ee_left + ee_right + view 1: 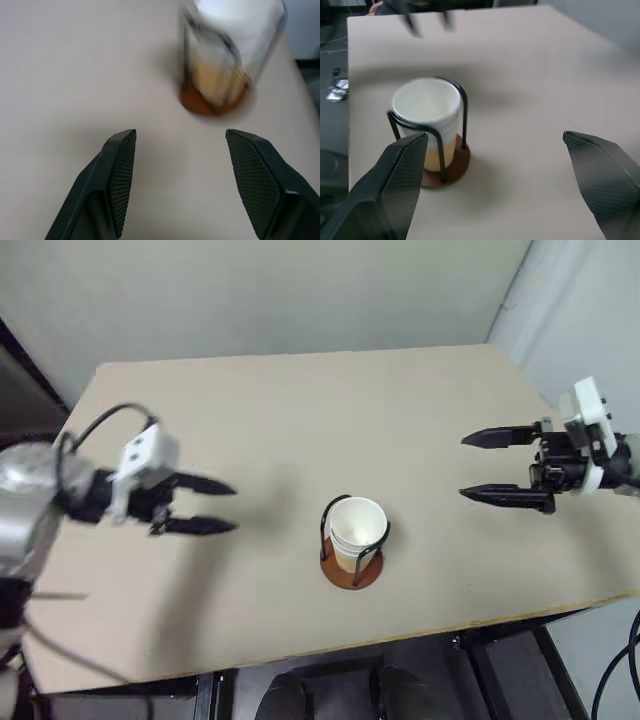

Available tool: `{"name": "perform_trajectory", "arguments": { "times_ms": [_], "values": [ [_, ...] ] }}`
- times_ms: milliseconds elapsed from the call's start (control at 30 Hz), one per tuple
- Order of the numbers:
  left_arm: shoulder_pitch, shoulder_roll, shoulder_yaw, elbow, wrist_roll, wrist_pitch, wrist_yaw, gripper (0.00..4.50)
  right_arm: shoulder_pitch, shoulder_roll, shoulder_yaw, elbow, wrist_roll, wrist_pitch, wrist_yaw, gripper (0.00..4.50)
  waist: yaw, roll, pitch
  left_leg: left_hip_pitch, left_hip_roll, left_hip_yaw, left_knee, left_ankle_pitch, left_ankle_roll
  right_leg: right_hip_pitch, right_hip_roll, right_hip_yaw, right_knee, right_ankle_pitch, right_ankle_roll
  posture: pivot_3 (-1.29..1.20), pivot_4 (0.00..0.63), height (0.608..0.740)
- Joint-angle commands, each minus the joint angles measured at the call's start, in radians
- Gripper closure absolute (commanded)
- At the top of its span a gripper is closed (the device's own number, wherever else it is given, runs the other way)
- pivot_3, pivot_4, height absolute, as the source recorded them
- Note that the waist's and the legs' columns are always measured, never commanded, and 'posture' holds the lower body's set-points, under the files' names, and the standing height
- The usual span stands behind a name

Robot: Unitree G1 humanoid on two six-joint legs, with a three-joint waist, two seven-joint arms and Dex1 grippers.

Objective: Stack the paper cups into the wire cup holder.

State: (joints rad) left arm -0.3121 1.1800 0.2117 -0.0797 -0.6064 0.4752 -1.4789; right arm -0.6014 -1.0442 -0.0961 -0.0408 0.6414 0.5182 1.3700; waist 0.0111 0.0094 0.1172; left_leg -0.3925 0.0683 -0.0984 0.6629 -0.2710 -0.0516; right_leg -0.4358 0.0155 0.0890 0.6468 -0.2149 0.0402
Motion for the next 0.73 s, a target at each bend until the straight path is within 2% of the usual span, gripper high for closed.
{"name": "perform_trajectory", "arguments": {
  "times_ms": [33, 100, 200, 333, 733],
  "values": [
    [0.134, 0.043, 0.276, -0.105, -0.064, 0.099, -0.026, 1.46, -0.004, -0.086, -0.058, 0.063, -0.021, -0.059, 0.114, 0.00, 0.015, 0.000, 0.000, -0.001, 0.000, -0.001, 0.000, -0.001, -0.001, 0.000, 0.000, 0.001, 0.001, -0.002, -0.003, 0.00, 0.150, 0.740],
    [0.221, 0.054, 0.389, -0.123, -0.058, 0.135, -0.047, 1.46, -0.009, -0.125, -0.066, 0.094, -0.032, -0.077, 0.159, 0.00, 0.021, 0.000, 0.000, -0.001, 0.000, -0.001, 0.000, -0.003, 0.001, 0.000, -0.001, 0.001, 0.002, -0.005, -0.008, 0.00, 0.150, 0.740],
    [0.266, 0.063, 0.445, -0.141, -0.063, 0.157, -0.053, 1.46, -0.025, -0.137, -0.050, 0.127, -0.049, -0.103, 0.191, 0.00, 0.019, -0.002, -0.001, 0.002, 0.000, -0.001, 0.000, -0.008, 0.009, 0.002, -0.001, 0.001, 0.005, -0.009, -0.016, 0.00, 0.150, 0.740],
    [0.259, 0.066, 0.440, -0.151, -0.075, 0.168, -0.045, 1.46, -0.053, -0.121, -0.026, 0.140, -0.066, -0.113, 0.206, 0.00, 0.012, -0.002, 0.000, 0.011, -0.001, 0.002, 0.001, -0.008, 0.009, 0.007, -0.001, 0.001, 0.008, -0.008, -0.019, 0.00, 0.150, 0.740],
    [0.248, 0.049, 0.403, -0.182, -0.093, 0.169, 0.003, 1.46, -0.086, -0.067, -0.004, 0.147, -0.102, -0.114, 0.200, 0.00, -0.007, -0.002, 0.000, 0.016, -0.001, 0.001, 0.000, -0.006, 0.013, 0.008, 0.001, 0.001, 0.012, -0.005, -0.026, 0.00, 0.150, 0.740]
  ]
}}
